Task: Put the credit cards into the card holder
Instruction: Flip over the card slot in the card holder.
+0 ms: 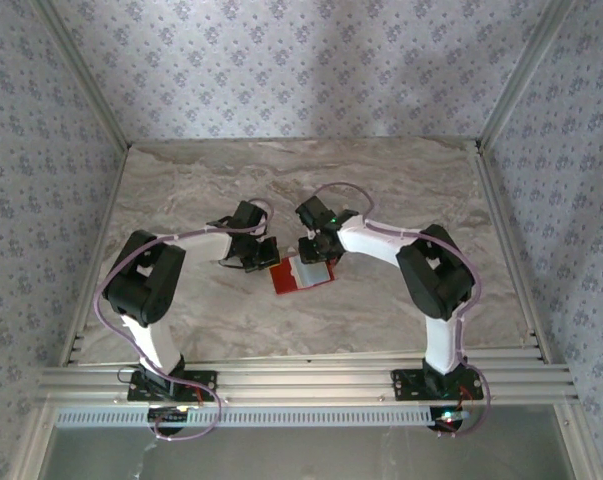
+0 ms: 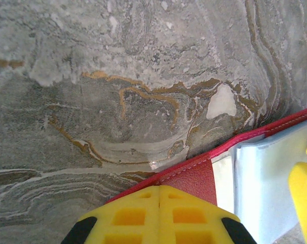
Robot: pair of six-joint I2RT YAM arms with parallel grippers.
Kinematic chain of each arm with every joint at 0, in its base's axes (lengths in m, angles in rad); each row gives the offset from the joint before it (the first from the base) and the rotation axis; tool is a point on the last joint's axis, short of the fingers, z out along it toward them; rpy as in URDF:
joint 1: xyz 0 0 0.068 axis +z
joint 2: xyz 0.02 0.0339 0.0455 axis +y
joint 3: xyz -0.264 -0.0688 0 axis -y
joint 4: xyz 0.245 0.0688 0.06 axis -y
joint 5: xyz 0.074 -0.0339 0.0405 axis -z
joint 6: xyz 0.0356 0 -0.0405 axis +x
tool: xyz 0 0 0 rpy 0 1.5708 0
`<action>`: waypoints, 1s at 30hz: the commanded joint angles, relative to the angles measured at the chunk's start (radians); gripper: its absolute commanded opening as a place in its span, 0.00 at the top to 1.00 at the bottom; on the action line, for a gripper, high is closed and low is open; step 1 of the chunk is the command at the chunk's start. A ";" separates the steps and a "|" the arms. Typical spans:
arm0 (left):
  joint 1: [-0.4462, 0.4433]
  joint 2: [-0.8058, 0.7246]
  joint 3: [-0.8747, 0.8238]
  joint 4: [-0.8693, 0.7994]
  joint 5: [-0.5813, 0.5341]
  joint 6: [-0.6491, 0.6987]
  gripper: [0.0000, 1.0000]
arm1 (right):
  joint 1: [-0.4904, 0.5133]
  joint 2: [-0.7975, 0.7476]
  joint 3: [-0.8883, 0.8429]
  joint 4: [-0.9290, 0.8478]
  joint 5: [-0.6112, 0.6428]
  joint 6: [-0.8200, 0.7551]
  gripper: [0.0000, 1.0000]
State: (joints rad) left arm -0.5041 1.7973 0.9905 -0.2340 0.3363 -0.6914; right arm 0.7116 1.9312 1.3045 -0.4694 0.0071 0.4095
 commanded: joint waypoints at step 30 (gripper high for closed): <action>0.011 0.082 -0.004 -0.050 -0.043 0.000 0.96 | 0.016 -0.020 -0.066 0.078 -0.135 0.051 1.00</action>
State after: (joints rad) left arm -0.4976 1.8095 0.9985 -0.2375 0.3576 -0.6922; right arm 0.7372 1.9293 1.2587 -0.4042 -0.0059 0.4557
